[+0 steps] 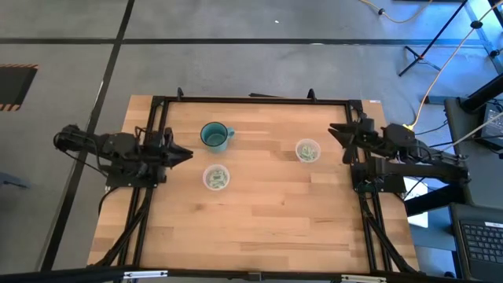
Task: Pick and place Stevia / Truvia into bins
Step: Return to Home Position
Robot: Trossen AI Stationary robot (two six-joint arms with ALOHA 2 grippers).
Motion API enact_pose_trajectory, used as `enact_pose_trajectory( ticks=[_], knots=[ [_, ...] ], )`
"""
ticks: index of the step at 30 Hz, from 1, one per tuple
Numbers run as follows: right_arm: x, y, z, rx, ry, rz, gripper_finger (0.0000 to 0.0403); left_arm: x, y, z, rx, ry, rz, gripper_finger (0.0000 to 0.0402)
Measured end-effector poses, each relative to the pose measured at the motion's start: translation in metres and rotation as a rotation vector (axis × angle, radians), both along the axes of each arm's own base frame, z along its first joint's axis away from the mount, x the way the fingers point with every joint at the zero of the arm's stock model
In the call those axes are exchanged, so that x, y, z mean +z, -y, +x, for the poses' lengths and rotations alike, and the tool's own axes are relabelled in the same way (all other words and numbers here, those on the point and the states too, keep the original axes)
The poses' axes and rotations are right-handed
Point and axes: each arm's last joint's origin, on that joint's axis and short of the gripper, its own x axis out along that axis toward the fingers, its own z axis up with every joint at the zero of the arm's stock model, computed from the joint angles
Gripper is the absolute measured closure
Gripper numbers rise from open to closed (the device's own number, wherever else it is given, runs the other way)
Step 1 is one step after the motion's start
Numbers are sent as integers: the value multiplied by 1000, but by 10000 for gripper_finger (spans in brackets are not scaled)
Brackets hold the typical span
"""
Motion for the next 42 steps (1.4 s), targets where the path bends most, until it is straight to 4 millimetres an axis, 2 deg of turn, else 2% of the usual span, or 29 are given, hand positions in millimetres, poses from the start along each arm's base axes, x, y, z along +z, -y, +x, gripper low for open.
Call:
enact_pose_trajectory(
  ticks=[4,7,12,16,23,32,38,42],
  knots=[
    [-4,-2,-7,36,26,-16,301,-13,-3,-12,-70,57,-13,348],
    [-6,-3,-12,62,42,-30,301,-22,-5,-19,-61,95,-15,350],
    [-9,-5,-21,62,46,-67,301,-33,-12,-26,29,137,10,351],
    [-6,-6,-29,60,99,-84,301,-42,-15,-27,91,99,35,348],
    [-5,-5,-41,-20,153,-70,301,-43,-20,-27,162,86,62,351],
    [-6,-5,-40,-38,162,-46,301,-42,-24,-27,220,94,67,348],
    [-34,-2,-21,-38,158,-46,301,-63,-23,-15,197,114,84,351],
    [-45,-1,-14,-38,164,-50,301,-71,-24,-13,214,97,62,350]
  ],
)
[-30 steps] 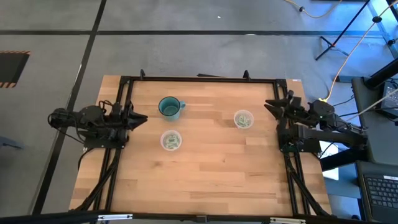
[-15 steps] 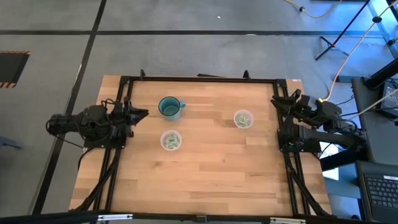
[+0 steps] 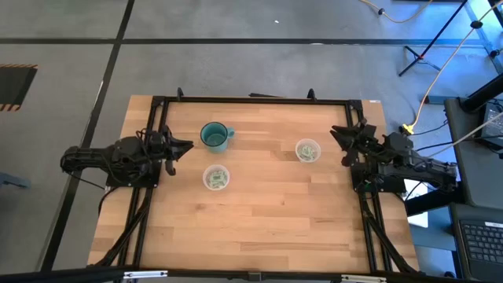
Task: Pick and place Stevia / Truvia into bins
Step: Return to Home Position
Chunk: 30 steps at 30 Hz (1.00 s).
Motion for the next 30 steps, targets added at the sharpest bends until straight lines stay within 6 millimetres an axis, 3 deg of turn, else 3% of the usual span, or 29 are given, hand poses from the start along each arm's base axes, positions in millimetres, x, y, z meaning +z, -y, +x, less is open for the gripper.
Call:
enact_pose_trajectory(
  ticks=[12,20,30],
  knots=[
    [-12,1,5,2,-17,36,301,-5,-1,1,43,-12,-7,352],
    [-15,1,5,2,-32,59,301,-31,-3,8,112,-50,-41,348],
    [-17,1,5,1,-46,86,301,-31,-6,8,147,-44,-41,350]
  ],
)
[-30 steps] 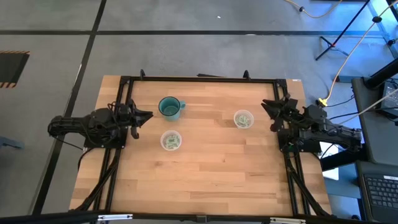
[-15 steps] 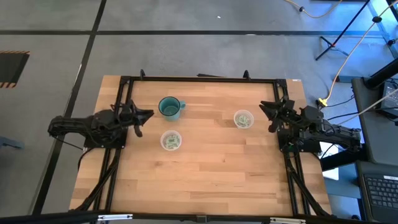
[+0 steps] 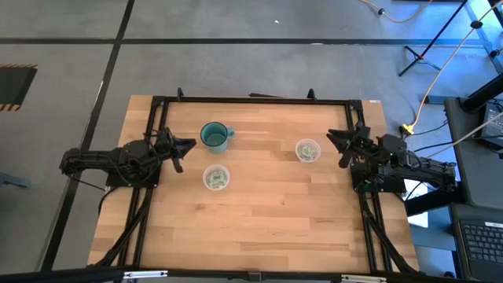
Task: Pick and place Stevia / Truvia into bins
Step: Return to Home Position
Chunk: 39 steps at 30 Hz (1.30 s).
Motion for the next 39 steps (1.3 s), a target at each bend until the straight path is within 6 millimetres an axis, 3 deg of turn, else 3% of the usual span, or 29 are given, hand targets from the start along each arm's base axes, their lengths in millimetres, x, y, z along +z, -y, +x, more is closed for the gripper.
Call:
enact_pose_trajectory(
  ticks=[15,23,32,39],
  knots=[
    [-7,1,0,-56,-40,45,301,0,-1,0,13,-7,11,347],
    [-29,3,12,-55,36,-24,301,0,-1,0,12,-7,10,352],
    [-48,4,17,-52,40,18,301,0,-1,0,12,-7,10,349],
    [-49,4,18,-53,44,-11,301,0,-1,0,11,-7,9,350]
  ],
)
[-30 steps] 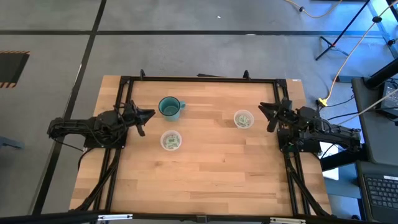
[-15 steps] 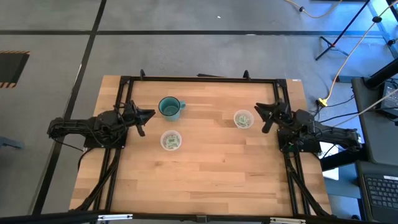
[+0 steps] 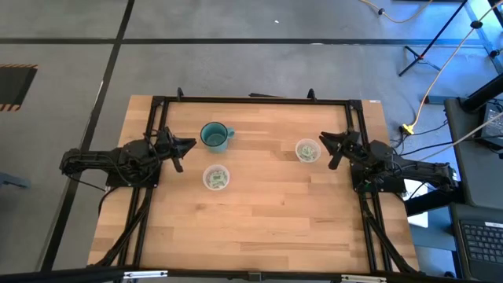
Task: Pick and place Stevia / Truvia into bins
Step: Return to Home Position
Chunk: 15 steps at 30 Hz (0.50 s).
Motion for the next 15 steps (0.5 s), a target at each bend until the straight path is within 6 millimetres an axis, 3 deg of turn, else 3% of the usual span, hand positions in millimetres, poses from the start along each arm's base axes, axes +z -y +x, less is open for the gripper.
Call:
enact_pose_trajectory(
  ticks=[15],
  knots=[
    [0,0,0,1,14,25,301,0,0,0,0,1,0,347]
  ],
)
